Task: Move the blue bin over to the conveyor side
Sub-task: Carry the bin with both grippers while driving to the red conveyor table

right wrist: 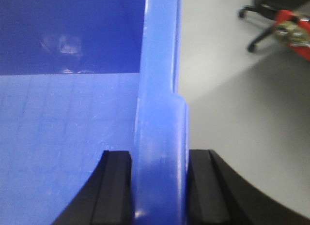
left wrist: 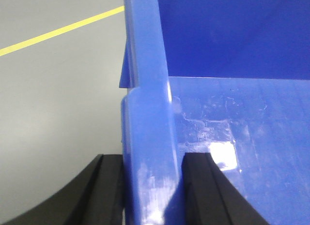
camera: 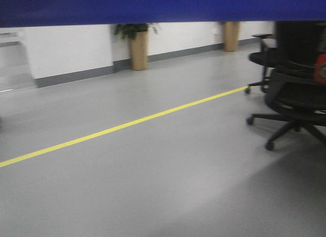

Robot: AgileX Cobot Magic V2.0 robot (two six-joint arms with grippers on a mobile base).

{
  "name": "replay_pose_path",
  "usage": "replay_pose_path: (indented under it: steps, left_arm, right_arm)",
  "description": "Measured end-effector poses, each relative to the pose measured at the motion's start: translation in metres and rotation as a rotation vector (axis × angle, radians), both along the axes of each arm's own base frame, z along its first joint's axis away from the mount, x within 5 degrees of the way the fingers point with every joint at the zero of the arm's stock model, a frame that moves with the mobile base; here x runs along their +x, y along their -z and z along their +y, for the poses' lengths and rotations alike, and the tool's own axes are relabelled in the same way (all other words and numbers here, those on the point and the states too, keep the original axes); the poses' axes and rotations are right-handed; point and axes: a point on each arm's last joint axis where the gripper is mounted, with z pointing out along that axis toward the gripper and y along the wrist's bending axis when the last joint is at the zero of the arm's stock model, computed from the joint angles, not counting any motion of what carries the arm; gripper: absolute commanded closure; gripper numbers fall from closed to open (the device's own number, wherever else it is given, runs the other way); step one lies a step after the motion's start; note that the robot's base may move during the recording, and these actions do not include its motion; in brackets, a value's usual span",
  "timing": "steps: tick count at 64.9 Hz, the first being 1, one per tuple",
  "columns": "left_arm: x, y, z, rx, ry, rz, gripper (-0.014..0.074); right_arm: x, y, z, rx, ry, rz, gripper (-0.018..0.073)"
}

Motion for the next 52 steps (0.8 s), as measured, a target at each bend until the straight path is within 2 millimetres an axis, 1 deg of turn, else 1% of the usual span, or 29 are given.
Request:
replay_pose_path:
  steps: [52]
  left_arm:
    - [0.0,0.0,0.0,0.0,0.0,0.0,0.0615]
  right_arm:
    - [0.0,0.0,0.0,0.0,0.0,0.0,0.0648]
